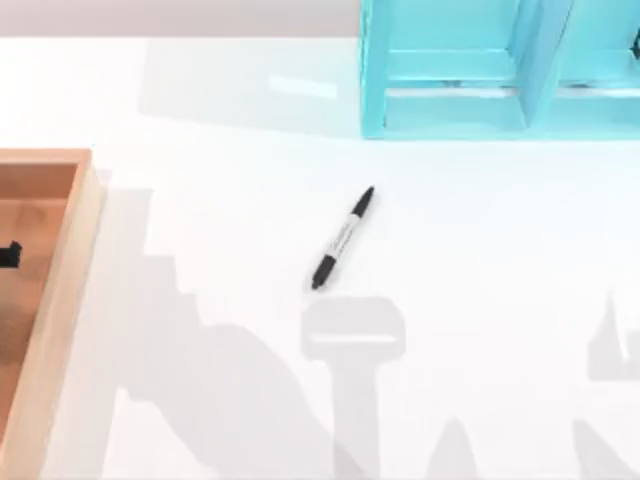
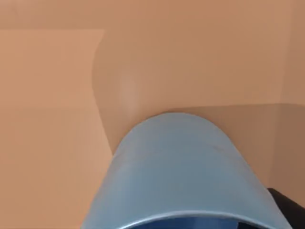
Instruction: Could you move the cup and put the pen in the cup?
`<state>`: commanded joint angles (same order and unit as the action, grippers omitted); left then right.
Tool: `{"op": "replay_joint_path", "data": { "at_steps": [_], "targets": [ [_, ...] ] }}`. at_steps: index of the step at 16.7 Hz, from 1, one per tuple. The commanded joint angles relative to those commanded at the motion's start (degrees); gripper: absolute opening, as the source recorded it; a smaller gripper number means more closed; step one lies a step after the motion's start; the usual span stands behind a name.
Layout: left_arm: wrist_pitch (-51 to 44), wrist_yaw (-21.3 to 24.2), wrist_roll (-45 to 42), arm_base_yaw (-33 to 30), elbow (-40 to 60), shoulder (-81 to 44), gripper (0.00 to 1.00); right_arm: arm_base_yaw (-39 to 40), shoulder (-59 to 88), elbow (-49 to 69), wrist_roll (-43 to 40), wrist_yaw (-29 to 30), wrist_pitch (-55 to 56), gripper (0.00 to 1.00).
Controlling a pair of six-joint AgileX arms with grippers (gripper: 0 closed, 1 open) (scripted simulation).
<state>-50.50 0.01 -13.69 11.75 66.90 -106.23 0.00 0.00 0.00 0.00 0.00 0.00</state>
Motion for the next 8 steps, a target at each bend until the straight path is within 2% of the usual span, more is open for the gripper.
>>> {"op": "replay_joint_path", "data": {
  "at_steps": [8],
  "targets": [
    [-0.3, 0.0, 0.6, -0.1, 0.8, 0.1, 0.00, 0.0, 0.0, 0.0, 0.0, 0.0, 0.0, 1.00]
  ]
}}
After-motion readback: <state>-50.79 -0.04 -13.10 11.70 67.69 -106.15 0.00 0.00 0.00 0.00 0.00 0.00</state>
